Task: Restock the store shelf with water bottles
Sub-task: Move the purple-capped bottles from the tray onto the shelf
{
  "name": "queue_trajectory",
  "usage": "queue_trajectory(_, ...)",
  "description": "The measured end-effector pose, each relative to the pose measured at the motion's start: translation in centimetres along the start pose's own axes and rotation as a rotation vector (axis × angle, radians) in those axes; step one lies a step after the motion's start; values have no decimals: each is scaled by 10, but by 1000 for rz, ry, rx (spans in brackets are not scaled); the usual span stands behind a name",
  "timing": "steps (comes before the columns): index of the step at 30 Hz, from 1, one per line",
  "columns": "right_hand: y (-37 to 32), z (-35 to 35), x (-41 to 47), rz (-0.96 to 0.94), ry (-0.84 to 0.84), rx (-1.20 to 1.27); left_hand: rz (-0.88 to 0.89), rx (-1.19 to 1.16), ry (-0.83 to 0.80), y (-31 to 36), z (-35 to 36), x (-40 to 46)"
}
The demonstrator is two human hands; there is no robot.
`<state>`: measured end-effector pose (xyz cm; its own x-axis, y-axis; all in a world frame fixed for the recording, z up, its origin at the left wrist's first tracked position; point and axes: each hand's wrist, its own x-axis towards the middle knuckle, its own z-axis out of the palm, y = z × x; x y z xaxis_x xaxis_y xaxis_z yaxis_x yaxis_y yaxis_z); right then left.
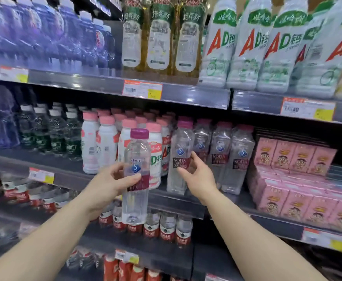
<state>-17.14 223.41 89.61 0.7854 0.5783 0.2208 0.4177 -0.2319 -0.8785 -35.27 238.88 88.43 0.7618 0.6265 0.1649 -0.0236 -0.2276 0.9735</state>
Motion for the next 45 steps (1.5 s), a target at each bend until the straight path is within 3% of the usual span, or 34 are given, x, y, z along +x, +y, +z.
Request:
queue_trajectory(6, 2, 12, -14, 31, 109, -82, -9, -39, -36, -3, -4, 4)
queue_trajectory(28, 5, 23, -4, 58, 54, -113, -14, -25, -51, 6, 7, 6)
queue_trajectory(33, 1, 4, -21, -45, 184, -79, -6, -30, -43, 11, 13, 4)
queue_trajectory(36, -10, -11, -34, -110, 10, 26, 2, -47, -49, 17, 23, 6)
queue_trajectory(38, -16, -17, -41, -99, -183, -42, 18, -55, -71, 21, 31, 8)
queue_trajectory(40, -22, -19, -47, -102, -273, -138, 27, -67, -95, 24, 43, 10)
queue_trajectory(45, -23, -23, -49, -172, -148, -131, 49, -113, -154, 36, 72, 9)
